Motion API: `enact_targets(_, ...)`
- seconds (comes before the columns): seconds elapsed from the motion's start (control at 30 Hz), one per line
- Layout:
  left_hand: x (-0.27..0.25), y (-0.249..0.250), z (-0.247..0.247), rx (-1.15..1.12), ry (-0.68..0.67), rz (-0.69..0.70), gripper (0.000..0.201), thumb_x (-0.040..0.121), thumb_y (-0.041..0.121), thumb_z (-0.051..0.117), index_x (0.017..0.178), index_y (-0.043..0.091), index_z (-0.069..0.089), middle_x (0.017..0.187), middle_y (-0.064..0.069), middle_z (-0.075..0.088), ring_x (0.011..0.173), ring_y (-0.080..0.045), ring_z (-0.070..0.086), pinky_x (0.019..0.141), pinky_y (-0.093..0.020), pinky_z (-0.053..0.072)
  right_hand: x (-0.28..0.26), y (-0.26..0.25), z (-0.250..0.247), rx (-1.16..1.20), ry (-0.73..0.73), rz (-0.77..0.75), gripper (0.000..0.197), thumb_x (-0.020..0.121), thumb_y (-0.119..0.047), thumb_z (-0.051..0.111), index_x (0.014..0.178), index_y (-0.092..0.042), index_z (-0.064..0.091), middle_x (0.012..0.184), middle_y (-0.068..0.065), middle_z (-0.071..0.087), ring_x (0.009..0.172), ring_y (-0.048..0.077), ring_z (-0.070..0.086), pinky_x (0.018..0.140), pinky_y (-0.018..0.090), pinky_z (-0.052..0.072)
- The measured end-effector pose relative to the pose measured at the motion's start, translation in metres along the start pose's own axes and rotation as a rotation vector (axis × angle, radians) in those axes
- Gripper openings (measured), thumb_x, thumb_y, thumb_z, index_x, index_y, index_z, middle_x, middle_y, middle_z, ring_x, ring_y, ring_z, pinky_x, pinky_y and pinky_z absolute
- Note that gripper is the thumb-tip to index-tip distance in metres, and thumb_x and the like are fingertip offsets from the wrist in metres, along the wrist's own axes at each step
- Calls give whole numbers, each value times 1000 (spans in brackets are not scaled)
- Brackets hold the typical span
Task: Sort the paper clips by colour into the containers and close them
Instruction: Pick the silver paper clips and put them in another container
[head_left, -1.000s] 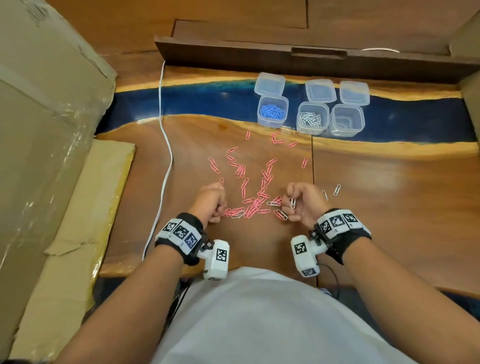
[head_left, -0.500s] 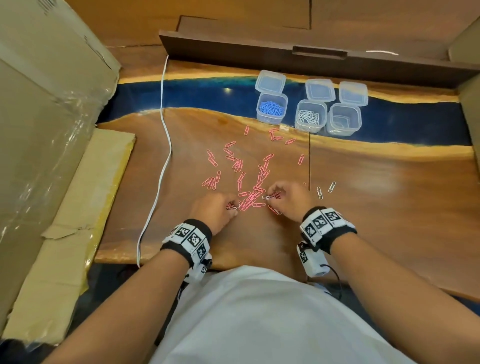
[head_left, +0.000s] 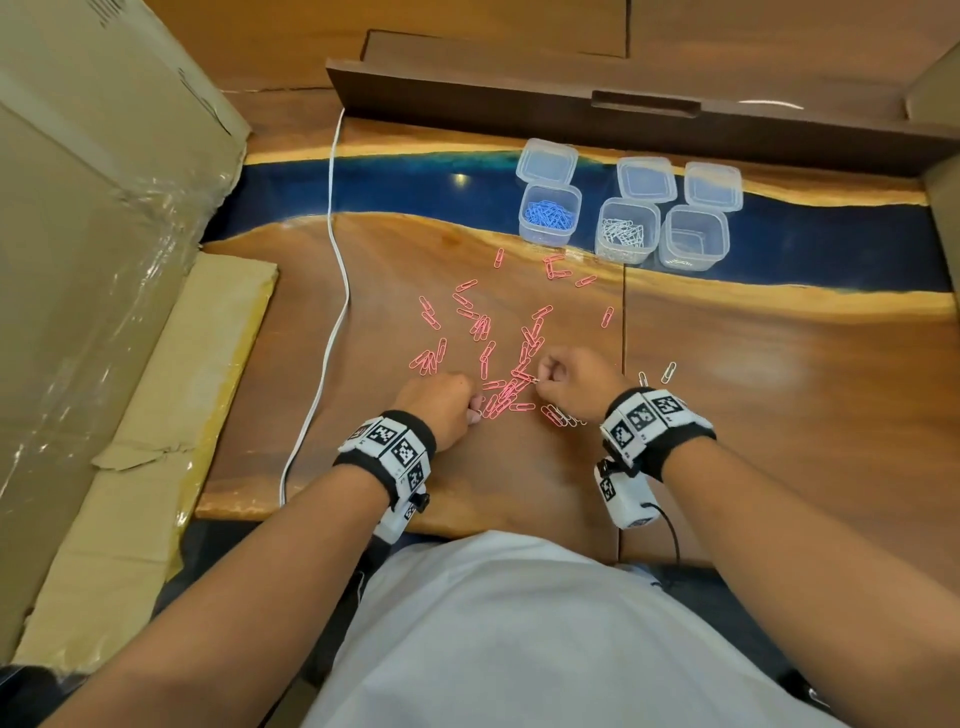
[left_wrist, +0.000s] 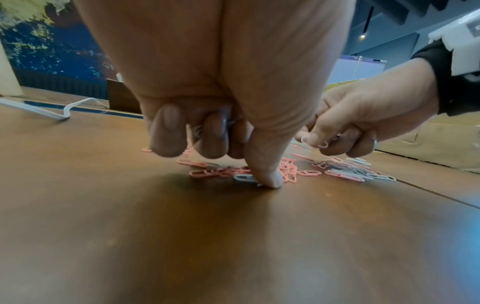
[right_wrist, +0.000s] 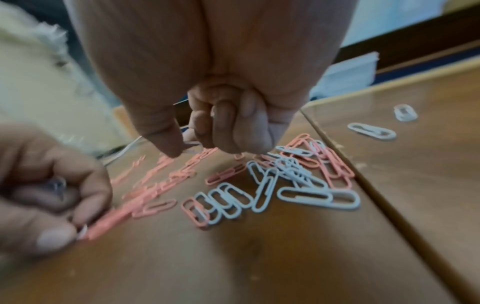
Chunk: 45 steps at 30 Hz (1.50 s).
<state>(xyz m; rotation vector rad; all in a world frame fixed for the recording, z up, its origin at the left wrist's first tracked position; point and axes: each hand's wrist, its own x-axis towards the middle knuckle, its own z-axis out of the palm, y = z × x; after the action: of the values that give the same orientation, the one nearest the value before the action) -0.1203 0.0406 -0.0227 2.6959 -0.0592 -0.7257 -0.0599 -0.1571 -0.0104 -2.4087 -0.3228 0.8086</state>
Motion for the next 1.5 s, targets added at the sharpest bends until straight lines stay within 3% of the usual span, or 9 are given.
enact_targets(0.23, 6, -7, -3, -293, -52, -6, 20, 88, 17, 60, 70, 25, 54, 76, 9, 58, 77, -17, 59, 73, -31, 49, -19, 18, -2, 1045, 37, 366, 12, 84, -5, 36, 78, -16, 37, 61, 3, 39, 44, 12, 24, 40, 16, 14)
enact_targets(0.3, 6, -10, -9, -601, -14, -38, 22, 89, 15, 61, 70, 24, 53, 77, 7, 59, 75, -12, 57, 78, -32, 50, -26, 21, 2, 1090, 17, 366, 14, 85, -3, 35, 80, -15, 35, 59, 4, 39, 44, 11, 24, 40, 17, 12)
enact_targets(0.47, 5, -9, -20, -1166, -104, -175, 24, 97, 7, 45, 76, 19, 46, 67, 3, 36, 53, -10, 27, 42, -20, 24, -36, 22, 12, 1121, -12, 324, 22, 86, 2, 30, 92, -12, 45, 58, 7, 39, 42, 11, 23, 40, 17, 14)
enact_targets(0.67, 4, -9, -21, -1480, -216, -122, 25, 95, -6, 38, 81, 13, 48, 70, -5, 50, 50, -10, 38, 42, -21, 30, -45, 31, 15, 1231, 42, 313, 23, 85, -3, 33, 87, -4, 56, 65, 7, 49, 43, 13, 35, 36, 18, 23)
enact_targets(0.83, 8, -5, -14, -1441, -308, -55, 28, 93, -8, 37, 105, 6, 58, 69, -4, 54, 54, -13, 45, 42, -25, 37, -48, 41, 17, 838, 219, 440, 35, 94, -30, 51, 63, -14, 57, 56, 0, 40, 41, 13, 30, 38, 19, 20)
enact_targets(0.93, 10, 4, -11, -1485, -374, -31, 21, 99, 10, 41, 92, 6, 60, 72, -5, 53, 57, -15, 46, 44, -26, 38, -46, 39, 24, 309, 269, 306, 31, 95, -33, 53, 71, -17, 64, 62, 6, 56, 60, 25, 54, 54, 29, 44)
enact_targets(1.03, 12, 21, -12, -1335, -352, -86, 26, 97, 29, 52, 77, 14, 53, 66, 0, 46, 53, -12, 39, 45, -24, 30, -43, 38, 29, 11, 284, 277, 12, 86, -34, 66, 79, -26, 59, 69, -9, 55, 72, 19, 56, 63, 28, 43)
enact_targets(1.23, 22, 53, 0, -483, -24, 56, 16, 84, 26, 70, 73, 21, 60, 65, 9, 56, 59, -7, 50, 60, -22, 40, -34, 30, 24, -127, 234, 243, 16, 85, -24, 60, 69, -26, 56, 77, -4, 64, 75, 20, 60, 62, 25, 39)
enact_targets(1.5, 23, 71, 15, -90, 72, 102, 14, 87, 32, 64, 98, 24, 62, 93, 2, 68, 90, -21, 62, 74, -31, 48, -36, 26, 18, -121, 138, 208, 15, 85, -17, 54, 74, -16, 64, 73, 7, 69, 72, 26, 64, 62, 31, 50)
